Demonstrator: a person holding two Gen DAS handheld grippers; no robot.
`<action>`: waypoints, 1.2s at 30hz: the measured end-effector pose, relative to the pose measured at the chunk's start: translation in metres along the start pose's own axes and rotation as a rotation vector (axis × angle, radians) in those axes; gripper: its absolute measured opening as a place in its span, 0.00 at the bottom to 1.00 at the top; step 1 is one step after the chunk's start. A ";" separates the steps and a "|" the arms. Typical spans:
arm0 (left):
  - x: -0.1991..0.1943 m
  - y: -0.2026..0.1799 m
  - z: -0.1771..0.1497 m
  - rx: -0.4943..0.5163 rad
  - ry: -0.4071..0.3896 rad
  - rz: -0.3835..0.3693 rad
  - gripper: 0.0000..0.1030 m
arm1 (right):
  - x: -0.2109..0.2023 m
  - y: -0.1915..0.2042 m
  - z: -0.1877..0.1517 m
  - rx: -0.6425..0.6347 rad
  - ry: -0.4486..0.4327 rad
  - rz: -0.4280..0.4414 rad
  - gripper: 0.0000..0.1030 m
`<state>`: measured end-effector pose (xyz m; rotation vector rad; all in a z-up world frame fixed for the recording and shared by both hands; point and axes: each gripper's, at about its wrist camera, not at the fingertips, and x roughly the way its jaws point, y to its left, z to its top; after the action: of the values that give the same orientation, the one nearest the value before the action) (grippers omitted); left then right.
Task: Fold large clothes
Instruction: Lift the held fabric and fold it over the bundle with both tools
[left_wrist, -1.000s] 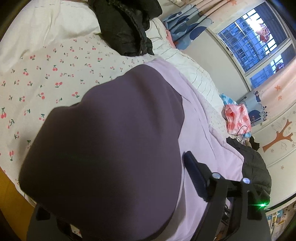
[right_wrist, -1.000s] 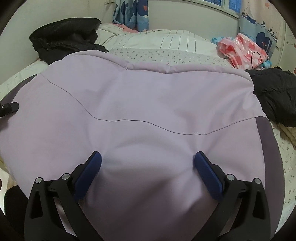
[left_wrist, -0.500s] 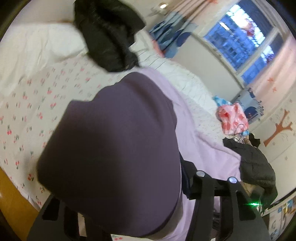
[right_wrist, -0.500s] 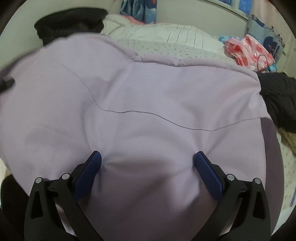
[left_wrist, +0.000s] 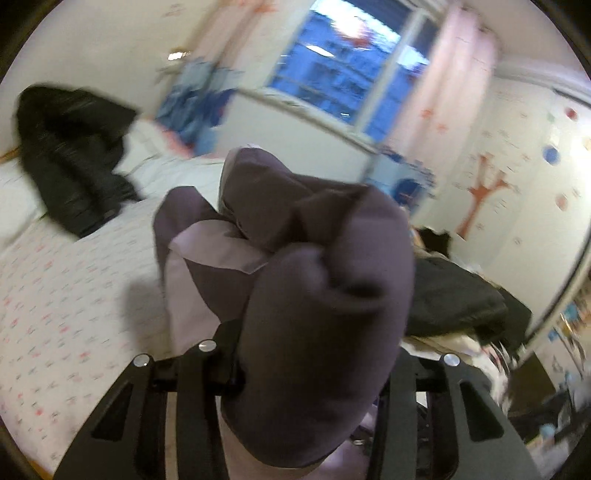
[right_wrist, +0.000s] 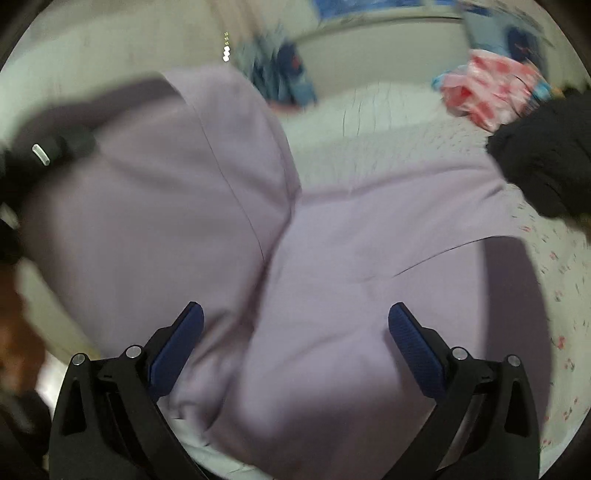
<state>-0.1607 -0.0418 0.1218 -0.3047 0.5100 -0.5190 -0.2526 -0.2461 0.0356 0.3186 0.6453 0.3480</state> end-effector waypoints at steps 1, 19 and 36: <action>0.008 -0.019 -0.001 0.043 0.003 -0.018 0.41 | -0.017 -0.023 0.002 0.085 -0.035 0.062 0.94; 0.128 -0.211 -0.168 0.790 0.224 -0.016 0.45 | -0.092 -0.201 0.075 0.407 -0.111 0.371 0.94; 0.046 -0.100 -0.085 0.537 0.290 -0.026 0.57 | 0.043 -0.077 0.121 -0.173 0.269 0.143 0.27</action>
<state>-0.2109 -0.1619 0.0737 0.2819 0.6255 -0.7083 -0.1274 -0.3194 0.0744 0.1528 0.8522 0.5870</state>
